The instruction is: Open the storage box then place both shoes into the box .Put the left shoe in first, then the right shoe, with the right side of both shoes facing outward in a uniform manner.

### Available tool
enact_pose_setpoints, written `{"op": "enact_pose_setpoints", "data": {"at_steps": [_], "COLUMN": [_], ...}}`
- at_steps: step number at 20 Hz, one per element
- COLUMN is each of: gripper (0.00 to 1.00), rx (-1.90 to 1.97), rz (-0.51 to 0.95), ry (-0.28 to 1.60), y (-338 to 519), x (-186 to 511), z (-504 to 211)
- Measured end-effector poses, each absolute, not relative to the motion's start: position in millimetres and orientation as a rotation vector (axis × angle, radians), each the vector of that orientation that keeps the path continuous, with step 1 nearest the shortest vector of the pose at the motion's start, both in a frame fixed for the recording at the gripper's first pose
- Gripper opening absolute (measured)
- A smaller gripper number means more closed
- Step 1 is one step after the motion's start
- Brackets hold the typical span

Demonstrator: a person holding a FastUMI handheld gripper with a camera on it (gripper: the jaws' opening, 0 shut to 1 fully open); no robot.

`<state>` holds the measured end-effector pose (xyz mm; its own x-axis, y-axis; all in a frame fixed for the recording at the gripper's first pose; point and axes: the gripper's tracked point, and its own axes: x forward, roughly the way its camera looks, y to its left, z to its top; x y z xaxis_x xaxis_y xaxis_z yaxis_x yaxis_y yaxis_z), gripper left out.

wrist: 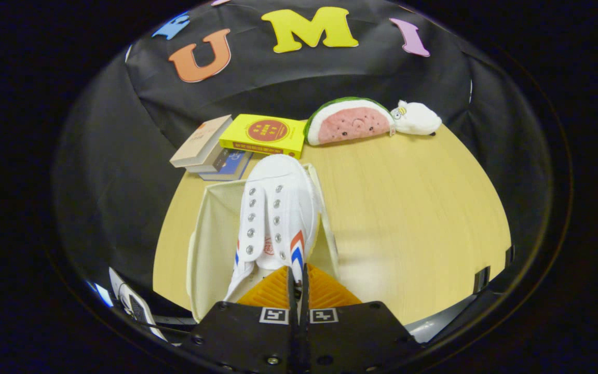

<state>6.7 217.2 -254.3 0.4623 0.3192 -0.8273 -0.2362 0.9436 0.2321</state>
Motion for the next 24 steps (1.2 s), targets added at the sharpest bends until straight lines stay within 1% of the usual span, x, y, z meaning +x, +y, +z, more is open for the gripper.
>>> {"op": "enact_pose_setpoints", "data": {"at_steps": [5, 7, 8, 10, 11, 12, 13, 14, 16, 18, 20, 24], "gripper": [0.00, 0.12, 0.32, 0.59, 0.61, 0.75, 0.79, 0.80, 0.90, 0.95, 0.95, 0.96], "rx": [0.089, 0.128, 0.143, 0.159, 0.162, 0.166, 0.164, 0.159, 0.136, 0.119, 0.107, 0.093], "rz": [0.333, 0.366, 0.383, 0.397, 0.404, 0.410, 0.409, 0.407, 0.384, 0.354, 0.323, 0.282], "ry": [1.042, 1.055, 1.065, 1.053, 1.042, 1.032, 1.016, 0.989, 0.917, 0.836, 0.769, 0.694], "y": [218, 225, 228, 229, 229, 229, 226, 222, 210, 198, 186, 170], "x": [5, 1, -3, -4, -4, -5, -6, -5, -1, 2, 3, -1], "z": [-267, -269, -270, -266, -263, -259, -255, -249, -235, -216, -197, -172]}}
